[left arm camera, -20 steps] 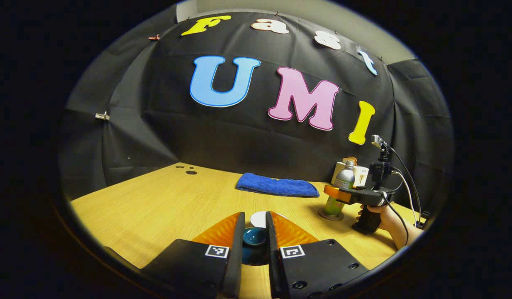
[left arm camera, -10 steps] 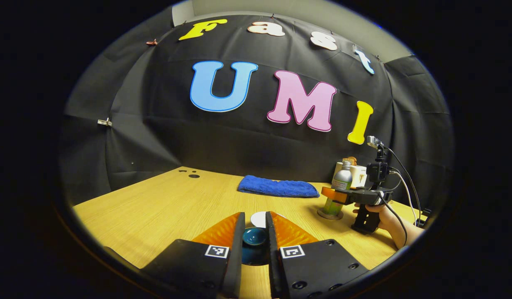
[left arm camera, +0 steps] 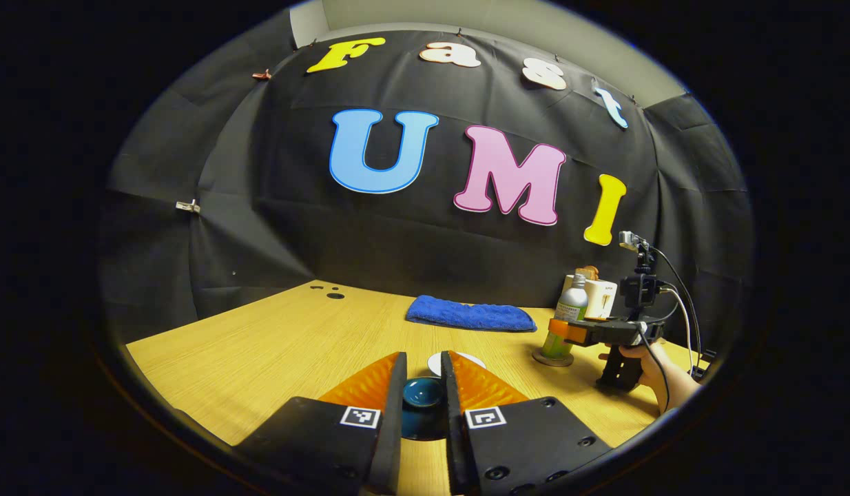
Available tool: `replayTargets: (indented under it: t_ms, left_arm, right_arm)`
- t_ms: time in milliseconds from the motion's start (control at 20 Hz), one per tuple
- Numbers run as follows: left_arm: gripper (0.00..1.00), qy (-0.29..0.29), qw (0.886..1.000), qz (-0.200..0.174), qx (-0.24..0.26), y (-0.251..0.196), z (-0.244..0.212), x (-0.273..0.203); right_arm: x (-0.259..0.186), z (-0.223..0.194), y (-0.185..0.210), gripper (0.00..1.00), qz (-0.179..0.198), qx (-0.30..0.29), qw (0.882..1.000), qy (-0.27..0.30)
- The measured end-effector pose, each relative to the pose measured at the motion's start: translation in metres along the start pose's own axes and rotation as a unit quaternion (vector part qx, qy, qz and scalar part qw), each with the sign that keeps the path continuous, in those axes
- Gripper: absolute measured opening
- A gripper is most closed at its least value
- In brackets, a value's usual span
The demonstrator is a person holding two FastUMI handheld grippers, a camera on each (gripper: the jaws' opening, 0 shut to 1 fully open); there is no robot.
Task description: Open the teacup lid with one hand, grasp the water bottle and pour water into the teacup with the other hand; after pouring, place the water bottle on the coaster and then close the teacup lid.
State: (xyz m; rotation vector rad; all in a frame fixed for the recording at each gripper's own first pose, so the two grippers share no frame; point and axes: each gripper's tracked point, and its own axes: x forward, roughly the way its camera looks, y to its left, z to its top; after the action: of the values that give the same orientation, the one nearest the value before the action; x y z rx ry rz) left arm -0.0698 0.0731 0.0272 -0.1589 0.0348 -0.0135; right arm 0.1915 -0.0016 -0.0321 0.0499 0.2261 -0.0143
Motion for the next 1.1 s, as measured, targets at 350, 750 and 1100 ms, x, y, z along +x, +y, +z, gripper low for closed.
replayTargets:
  t_ms: [350, 750, 1100]
  left_arm:
    - [0.31, -0.020, 0.999, -0.025, 0.001, -0.018, 0.014, 0.012]
    - [0.31, -0.017, 0.999, -0.030, 0.039, -0.032, 0.010, 0.080]
    - [0.32, 0.026, 0.998, -0.042, 0.046, -0.037, -0.018, 0.130]
  right_arm:
    - [-0.054, 0.003, 0.004, 1.00, 0.012, -0.016, 1.000, -0.016]
    - [-0.112, 0.030, -0.012, 1.00, 0.006, -0.013, 0.997, -0.071]
    - [-0.133, 0.024, -0.022, 0.99, -0.003, -0.005, 0.997, -0.078]
